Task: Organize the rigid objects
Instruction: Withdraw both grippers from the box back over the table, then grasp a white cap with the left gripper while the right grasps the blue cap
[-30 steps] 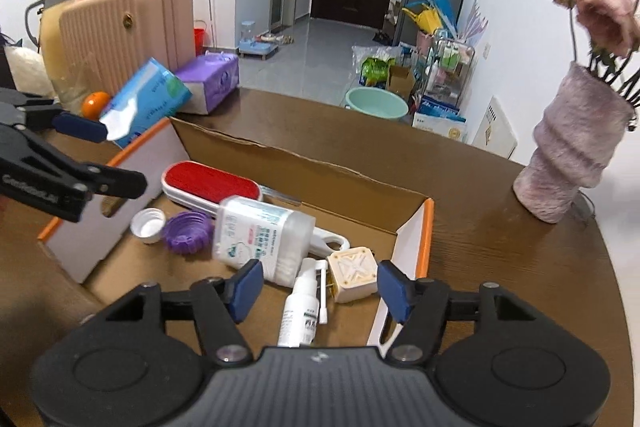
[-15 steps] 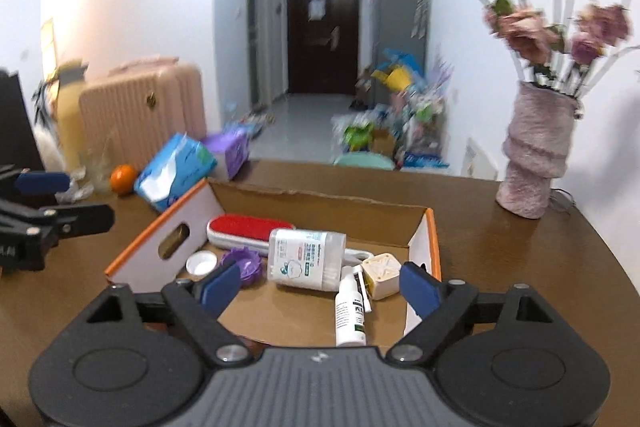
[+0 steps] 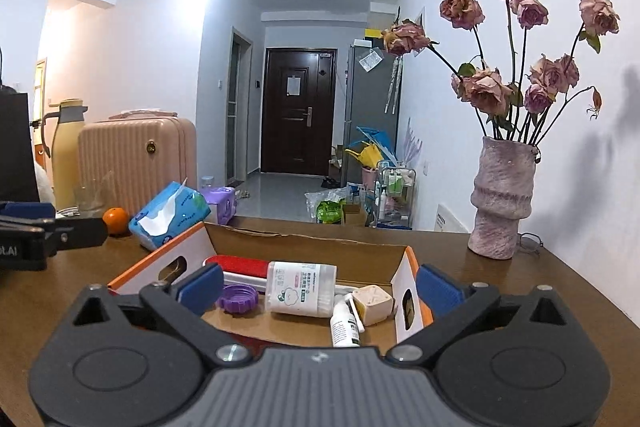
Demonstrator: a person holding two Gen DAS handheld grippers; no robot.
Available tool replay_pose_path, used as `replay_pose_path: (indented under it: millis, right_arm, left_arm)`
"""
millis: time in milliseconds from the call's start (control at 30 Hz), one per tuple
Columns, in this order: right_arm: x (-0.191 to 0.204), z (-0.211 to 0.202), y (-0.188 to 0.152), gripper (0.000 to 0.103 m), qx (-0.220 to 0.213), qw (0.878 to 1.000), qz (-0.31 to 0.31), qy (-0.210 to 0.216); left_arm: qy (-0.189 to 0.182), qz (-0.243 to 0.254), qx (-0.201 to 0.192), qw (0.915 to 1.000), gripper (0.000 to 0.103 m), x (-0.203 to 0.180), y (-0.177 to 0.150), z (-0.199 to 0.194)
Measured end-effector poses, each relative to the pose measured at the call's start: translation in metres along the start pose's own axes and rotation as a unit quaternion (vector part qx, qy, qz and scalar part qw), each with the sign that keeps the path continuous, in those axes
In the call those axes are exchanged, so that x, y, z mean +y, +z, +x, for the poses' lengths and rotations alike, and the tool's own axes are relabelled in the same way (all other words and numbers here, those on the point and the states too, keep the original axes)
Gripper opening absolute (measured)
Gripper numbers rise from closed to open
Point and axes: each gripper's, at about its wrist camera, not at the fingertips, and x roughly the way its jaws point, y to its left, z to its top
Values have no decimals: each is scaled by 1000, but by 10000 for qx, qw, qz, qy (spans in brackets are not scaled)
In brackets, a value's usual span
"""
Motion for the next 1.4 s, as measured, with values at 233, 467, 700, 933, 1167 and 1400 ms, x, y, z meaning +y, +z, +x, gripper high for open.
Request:
replay_pose_path:
  millis: [233,467,700,933,1167,1400]
  right_arm:
    - [0,-8,-5,103,-17,10000,78,-31]
    - [2,-27,-17,103,-23,9997,169,-171]
    - [8,-80,-47,103,125,9989,303,-333]
    - [22,-152,-87,103,59,9995,190,-228]
    - [22,-216,-117,103,81,9996,257,-27]
    - [7,-253,-136,103,277,9969,731,-113]
  left_arm:
    - [45,-121,13,9999,103,6,-6,-6]
    - [81,-99,-85,9999,103,4,-16,-35]
    - [175,-138,-158,9996,103,-3,-55,-98]
    - [154,68,-105,9998,103,-8,-97,-161]
    - [563,56,-13,9984,103,-6,-110,-209]
    - [356,54,69,9993,103,-23,-109,-211]
